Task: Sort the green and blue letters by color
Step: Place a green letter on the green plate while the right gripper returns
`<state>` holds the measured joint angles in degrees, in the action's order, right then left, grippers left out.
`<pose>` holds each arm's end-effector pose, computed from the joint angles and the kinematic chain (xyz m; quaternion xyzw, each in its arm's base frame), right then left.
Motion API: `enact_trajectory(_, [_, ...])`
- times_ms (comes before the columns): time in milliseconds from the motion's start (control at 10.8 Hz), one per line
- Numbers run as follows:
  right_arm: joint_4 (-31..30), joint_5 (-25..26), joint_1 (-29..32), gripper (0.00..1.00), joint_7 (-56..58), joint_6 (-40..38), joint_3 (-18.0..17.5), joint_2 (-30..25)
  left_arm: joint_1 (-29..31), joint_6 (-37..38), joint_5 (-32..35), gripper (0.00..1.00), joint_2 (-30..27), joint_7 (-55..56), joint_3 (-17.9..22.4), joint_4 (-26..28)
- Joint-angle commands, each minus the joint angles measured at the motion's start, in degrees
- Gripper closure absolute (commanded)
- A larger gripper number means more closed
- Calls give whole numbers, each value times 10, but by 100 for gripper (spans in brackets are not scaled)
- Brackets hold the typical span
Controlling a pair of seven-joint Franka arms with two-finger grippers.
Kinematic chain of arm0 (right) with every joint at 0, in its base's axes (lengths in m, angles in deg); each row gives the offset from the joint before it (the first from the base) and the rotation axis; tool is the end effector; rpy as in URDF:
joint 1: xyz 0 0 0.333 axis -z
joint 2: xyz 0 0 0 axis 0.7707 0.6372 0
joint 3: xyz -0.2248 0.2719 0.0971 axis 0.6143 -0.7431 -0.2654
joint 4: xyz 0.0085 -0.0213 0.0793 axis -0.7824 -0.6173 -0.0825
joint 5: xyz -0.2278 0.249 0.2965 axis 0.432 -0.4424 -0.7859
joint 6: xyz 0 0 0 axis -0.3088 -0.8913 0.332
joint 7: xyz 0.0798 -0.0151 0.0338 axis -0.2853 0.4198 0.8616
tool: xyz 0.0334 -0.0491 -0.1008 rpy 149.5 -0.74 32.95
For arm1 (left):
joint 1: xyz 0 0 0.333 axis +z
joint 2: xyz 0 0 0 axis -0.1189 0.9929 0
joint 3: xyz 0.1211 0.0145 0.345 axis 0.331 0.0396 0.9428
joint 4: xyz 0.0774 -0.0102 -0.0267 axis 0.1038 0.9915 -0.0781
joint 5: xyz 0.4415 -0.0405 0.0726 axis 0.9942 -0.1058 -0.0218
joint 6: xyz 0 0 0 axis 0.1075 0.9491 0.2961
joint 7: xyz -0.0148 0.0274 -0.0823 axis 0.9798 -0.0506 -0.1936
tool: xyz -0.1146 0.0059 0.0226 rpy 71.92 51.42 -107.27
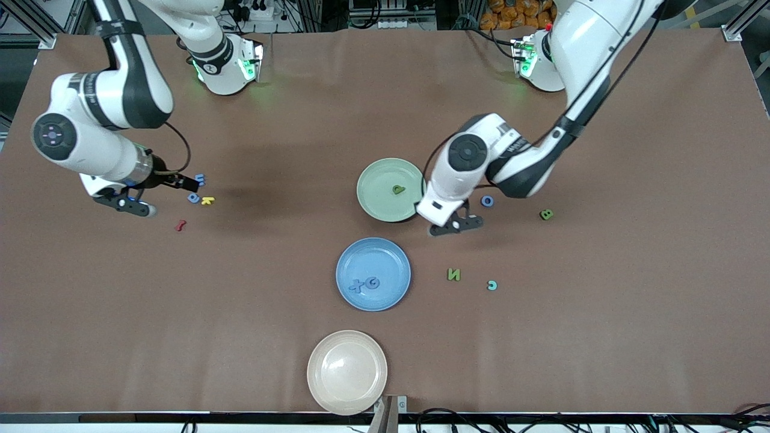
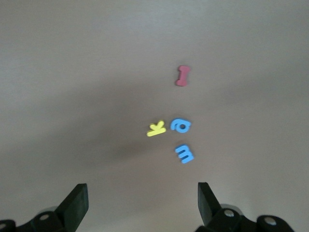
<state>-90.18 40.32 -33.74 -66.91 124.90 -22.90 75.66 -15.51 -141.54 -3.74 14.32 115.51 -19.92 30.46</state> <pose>0.5490 0.0121 0.3588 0.9822 -0.1536 -0.1069 0.0179 0.5648 -0.4493 0.2623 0.9943 0.0995 -0.0223 0.0320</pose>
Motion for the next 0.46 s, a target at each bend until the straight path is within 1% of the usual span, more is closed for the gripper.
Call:
enact_trajectory(0, [-47,-14,4,0,29,27,36,-21,-87,6,-10,100,-7,98,2,-1])
enact_trajectory(186, [-86,-13,4,0,87,75,72,-20,-127,6,-7,100,7,138,4,-12])
enact_trajectory(279, [-111,-13,5,0,131,109,91,-19,-149,6,-7,53,10,162,7,-12])
enact_trajectory(372, [-136,-14,5,2,165,149,100,-17,-159,6,1,1,10,173,19,-11])
